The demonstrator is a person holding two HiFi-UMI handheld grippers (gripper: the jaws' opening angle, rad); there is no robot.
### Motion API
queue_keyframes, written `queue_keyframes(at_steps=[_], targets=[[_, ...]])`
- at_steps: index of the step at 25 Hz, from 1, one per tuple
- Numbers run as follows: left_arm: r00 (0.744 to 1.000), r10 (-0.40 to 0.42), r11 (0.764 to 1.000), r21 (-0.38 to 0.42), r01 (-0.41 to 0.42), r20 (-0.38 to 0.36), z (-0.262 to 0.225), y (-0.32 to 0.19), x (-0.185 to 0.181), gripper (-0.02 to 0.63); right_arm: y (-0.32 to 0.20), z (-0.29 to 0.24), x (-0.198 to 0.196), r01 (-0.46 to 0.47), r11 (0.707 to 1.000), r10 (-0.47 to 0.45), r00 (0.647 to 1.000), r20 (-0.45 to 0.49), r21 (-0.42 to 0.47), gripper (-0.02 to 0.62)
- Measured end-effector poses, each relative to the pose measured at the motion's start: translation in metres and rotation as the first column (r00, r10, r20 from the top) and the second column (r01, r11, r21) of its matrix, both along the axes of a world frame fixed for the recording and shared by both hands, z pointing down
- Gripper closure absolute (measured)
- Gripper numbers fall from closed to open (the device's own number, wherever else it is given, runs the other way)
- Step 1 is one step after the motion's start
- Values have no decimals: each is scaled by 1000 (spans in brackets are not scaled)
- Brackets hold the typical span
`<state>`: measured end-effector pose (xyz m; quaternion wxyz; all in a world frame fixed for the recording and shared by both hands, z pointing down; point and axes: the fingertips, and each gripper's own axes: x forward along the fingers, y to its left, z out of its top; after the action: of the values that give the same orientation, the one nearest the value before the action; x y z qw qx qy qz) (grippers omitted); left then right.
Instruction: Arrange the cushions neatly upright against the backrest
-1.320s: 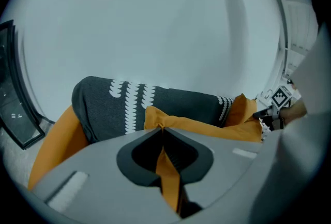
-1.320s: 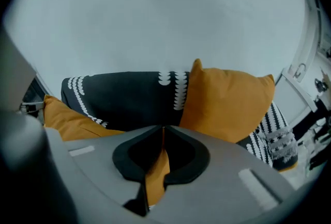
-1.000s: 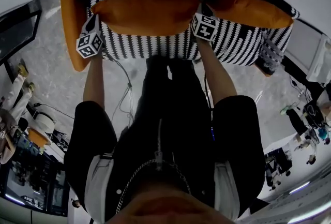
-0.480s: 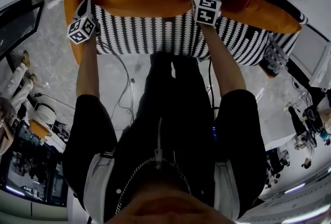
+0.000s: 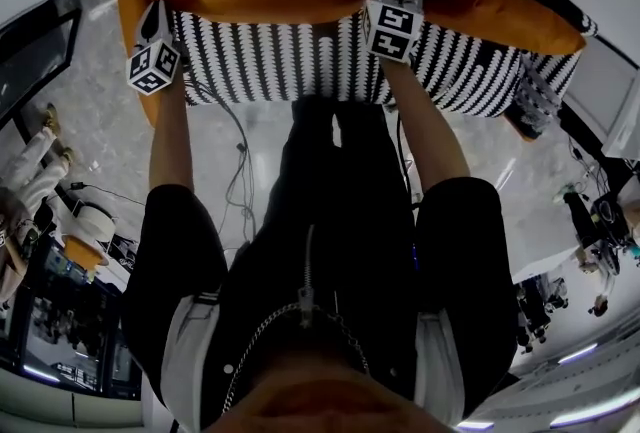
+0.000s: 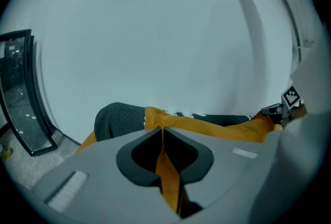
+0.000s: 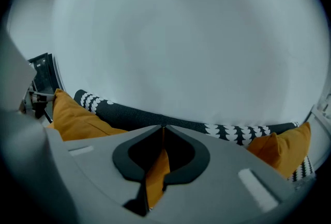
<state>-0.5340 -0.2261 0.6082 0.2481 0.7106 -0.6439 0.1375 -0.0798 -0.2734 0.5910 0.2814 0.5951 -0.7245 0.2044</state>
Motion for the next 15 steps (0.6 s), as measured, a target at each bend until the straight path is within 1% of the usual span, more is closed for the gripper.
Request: queue_keyframes(at_steps=[1, 3, 5, 7, 9, 10, 11, 12, 15], targets=[[1000, 3, 1000, 7, -3, 9, -2, 2, -1, 580, 1, 0, 0, -9, 1000, 9, 1000, 7, 0, 577], [1000, 8, 1000, -20, -8, 14, 6, 6, 0, 580, 6, 10, 2, -16, 1000, 16, 1000, 14, -21, 577], [1000, 3, 998, -63, -4, -16, 20, 5, 3, 579, 9, 20, 5, -15, 999, 15, 1000, 10, -49, 575], [999, -1, 997, -73, -2, -42, 24, 1, 2, 571, 9, 25, 5, -26, 998, 27, 1000, 15, -65, 572], [999, -4, 998, -68, 1, -43, 21, -1, -1, 549, 7, 25, 5, -53, 996, 56, 998, 38, -75, 566], [999, -11, 998, -61, 9, -41, 19, -2, -4, 524, 5, 22, 7, -69, 995, 73, 996, 54, -75, 553], [999, -21, 999, -50, 19, -41, 16, -1, -6, 479, 5, 18, 8, -85, 994, 90, 993, 72, -68, 541], [999, -31, 999, -38, 29, -42, 12, 0, -8, 455, 4, 13, 10, -101, 993, 105, 991, 88, -55, 520], [998, -53, 999, 2, 53, -32, -2, 9, -12, 438, 12, -9, 14, -133, 991, 133, 984, 115, -11, 517]])
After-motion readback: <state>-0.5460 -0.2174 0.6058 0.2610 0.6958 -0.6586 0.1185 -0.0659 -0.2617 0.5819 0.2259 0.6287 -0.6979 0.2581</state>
